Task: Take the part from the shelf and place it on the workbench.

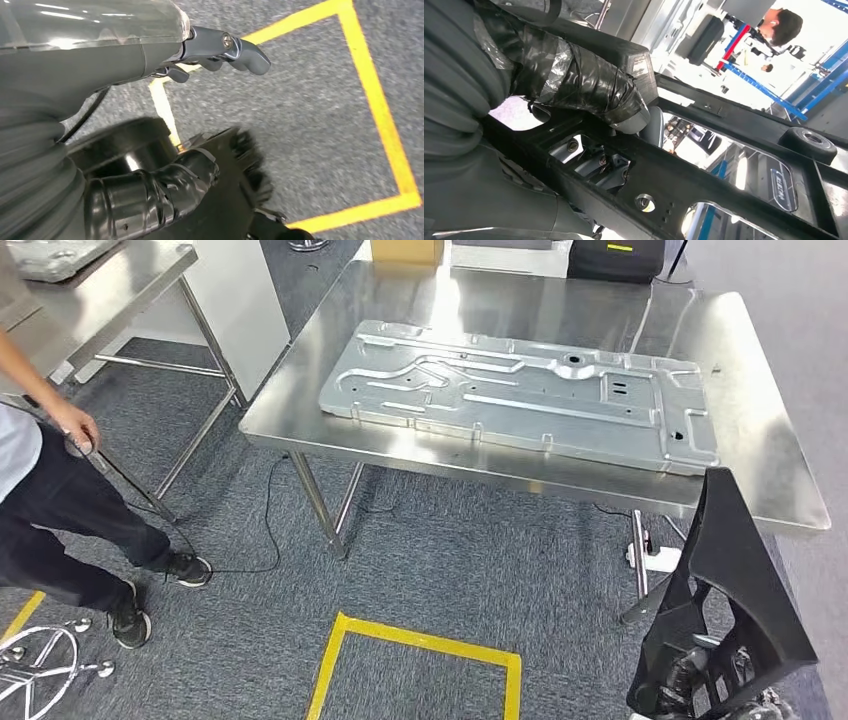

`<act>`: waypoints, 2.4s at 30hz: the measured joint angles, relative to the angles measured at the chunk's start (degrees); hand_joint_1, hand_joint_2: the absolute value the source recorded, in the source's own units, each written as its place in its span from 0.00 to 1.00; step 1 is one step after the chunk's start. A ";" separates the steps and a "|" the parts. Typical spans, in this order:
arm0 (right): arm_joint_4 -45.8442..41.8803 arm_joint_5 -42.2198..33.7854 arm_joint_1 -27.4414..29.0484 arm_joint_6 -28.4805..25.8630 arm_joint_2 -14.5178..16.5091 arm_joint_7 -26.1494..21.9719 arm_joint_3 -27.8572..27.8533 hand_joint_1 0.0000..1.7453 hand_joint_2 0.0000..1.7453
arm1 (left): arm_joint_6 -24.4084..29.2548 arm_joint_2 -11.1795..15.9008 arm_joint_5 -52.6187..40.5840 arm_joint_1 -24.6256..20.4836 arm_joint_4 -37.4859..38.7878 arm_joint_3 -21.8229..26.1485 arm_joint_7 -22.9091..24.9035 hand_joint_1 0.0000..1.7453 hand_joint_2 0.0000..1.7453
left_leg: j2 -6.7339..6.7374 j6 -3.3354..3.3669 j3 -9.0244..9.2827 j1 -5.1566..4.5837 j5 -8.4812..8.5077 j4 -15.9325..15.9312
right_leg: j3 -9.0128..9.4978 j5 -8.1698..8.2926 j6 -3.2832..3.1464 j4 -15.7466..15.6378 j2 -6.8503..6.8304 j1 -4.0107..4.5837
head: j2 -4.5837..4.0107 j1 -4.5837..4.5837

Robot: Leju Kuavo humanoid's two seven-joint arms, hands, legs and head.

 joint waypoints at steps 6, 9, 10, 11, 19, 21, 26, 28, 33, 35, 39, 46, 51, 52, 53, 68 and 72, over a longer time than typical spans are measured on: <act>-0.06 -0.12 -0.05 0.01 0.00 -0.51 0.24 1.00 1.00 | 0.14 0.09 -0.14 0.49 0.00 -0.01 0.03 0.00 1.00 | -0.27 2.55 -3.26 -1.26 6.38 -7.02 | 3.71 -3.12 -0.26 -0.09 0.72 1.34 | 0.00 0.07; -0.28 -0.18 -0.19 0.01 -0.02 -0.88 0.32 1.00 1.00 | 0.19 0.20 -0.16 0.45 0.00 -0.02 0.12 0.00 1.00 | -0.86 3.40 -2.21 -2.18 8.22 -10.24 | 5.03 -3.82 0.72 0.38 1.01 1.21 | 0.00 -0.06; -0.41 -0.19 -0.20 0.00 -0.03 -1.05 0.33 1.00 1.00 | 0.19 0.20 -0.19 0.46 0.00 -0.03 0.14 0.00 1.00 | -0.93 3.67 -1.28 -2.20 8.67 -10.95 | 5.38 -3.78 1.02 0.84 0.92 1.13 | 0.00 -0.16; -0.56 -0.17 -0.22 0.00 -0.04 -1.25 0.32 1.00 1.00 | 0.17 0.20 -0.22 0.50 0.00 -0.03 0.16 0.00 1.00 | -0.87 3.94 -0.34 -2.15 9.07 -11.60 | 5.65 -3.80 1.28 1.65 0.86 1.04 | 0.00 -0.13; -1.65 0.19 -0.71 0.00 -0.11 -2.46 0.28 1.00 1.00 | 0.02 0.10 -0.49 0.37 0.01 -0.08 0.26 0.00 1.00 | -0.74 3.85 3.40 -1.69 6.96 -12.22 | -3.29 -5.65 3.32 10.37 0.39 -0.12 | 0.00 -0.04; -2.04 0.20 -0.78 0.00 -0.19 -2.65 0.28 1.00 1.00 | -0.02 0.03 -0.68 0.45 0.02 -0.13 0.28 0.00 1.00 | -0.75 3.28 4.56 -1.47 6.00 -12.24 | -1.89 -1.49 3.27 4.13 0.17 -0.10 | 0.00 -0.01; -3.11 0.20 -1.07 0.00 -0.40 -3.29 0.22 1.00 1.00 | 0.05 0.01 -0.98 0.14 0.01 -0.27 0.37 0.00 1.00 | -0.68 1.31 5.84 -1.35 5.06 -11.33 | -0.25 -0.30 0.88 0.58 0.07 0.46 | 0.00 0.08; -3.50 0.20 -1.24 0.00 -0.42 -3.39 0.21 1.00 1.00 | 0.08 0.03 -0.98 0.05 0.02 -0.30 0.37 0.00 1.00 | -0.61 0.95 4.39 -1.23 3.64 -7.90 | 0.95 -0.80 0.12 0.16 0.08 0.34 | 0.00 -0.01; -3.78 0.20 -1.40 0.00 -0.42 -3.39 0.20 1.00 1.00 | 0.08 0.03 -0.98 0.25 0.02 -0.36 0.37 0.00 1.00 | -0.58 0.82 -5.14 -1.12 0.79 3.44 | 2.92 -2.70 -0.42 0.00 0.09 0.63 | 0.00 -0.10; -3.83 0.24 -1.43 0.00 -0.42 -3.40 0.20 1.00 1.00 | 0.08 0.04 -1.00 0.39 0.02 -0.36 0.37 0.00 1.00 | -0.57 1.30 -4.55 -1.14 6.02 -2.17 | 4.32 -3.77 -0.24 -0.01 0.14 0.75 | 0.00 -0.09; -4.84 0.78 -1.93 0.01 -0.47 -3.48 0.03 1.00 1.00 | 0.04 0.10 -1.43 0.31 0.02 -0.43 0.38 0.00 1.00 | -0.55 2.36 -2.79 -2.01 8.42 -9.16 | 6.03 -5.42 1.04 0.11 0.12 0.77 | 0.00 -0.12; -9.19 0.94 -4.44 0.00 -2.90 -3.56 -2.10 1.00 1.00 | -0.38 0.24 -2.50 -0.09 0.02 -0.92 0.36 0.00 1.00 | -0.60 4.35 1.03 -1.84 7.67 -11.01 | -0.97 -9.57 2.82 12.69 0.02 0.30 | 0.00 -0.08; -10.40 0.09 -6.10 0.00 -4.74 -3.54 -3.56 1.00 1.00 | -0.64 0.17 -3.05 0.16 0.04 -1.54 0.34 0.00 1.00 | -0.72 3.98 4.47 -1.84 4.95 -11.03 | -4.50 -2.72 2.69 7.21 0.01 0.45 | 0.00 -0.07; -10.61 -0.26 -6.50 0.01 -5.00 -3.52 -3.88 1.00 1.00 | -0.65 0.13 -3.10 0.13 0.07 -1.63 0.35 0.00 1.00 | -0.78 3.80 4.98 -1.85 4.49 -11.08 | -4.37 -0.51 2.37 4.60 -0.03 0.70 | 0.00 -0.07; -10.82 -0.64 -6.81 0.01 -5.20 -3.52 -4.23 1.00 1.00 | -0.58 0.09 -3.12 0.05 0.09 -1.68 0.44 0.00 1.00 | -0.82 3.52 5.18 -1.86 4.13 -11.18 | -4.29 1.15 1.97 3.12 -0.05 0.96 | 0.00 -0.09; -12.29 -2.30 -8.69 0.01 -5.75 -3.53 -7.69 1.00 1.00 | 0.62 0.15 -3.35 -0.23 0.15 -1.88 1.22 0.00 1.00 | -0.53 0.60 -1.76 -0.71 8.66 -9.37 | 1.09 -1.03 0.87 0.31 0.07 0.34 | 0.00 -0.31; -12.39 -3.77 -9.06 0.02 -5.96 -3.50 -8.28 1.00 1.00 | 1.70 0.17 -3.52 -0.29 0.17 -1.89 2.06 0.00 1.00 | -0.53 2.06 -1.38 -0.98 9.51 -10.89 | 1.20 -1.77 2.28 0.50 0.03 0.26 | 0.00 -0.40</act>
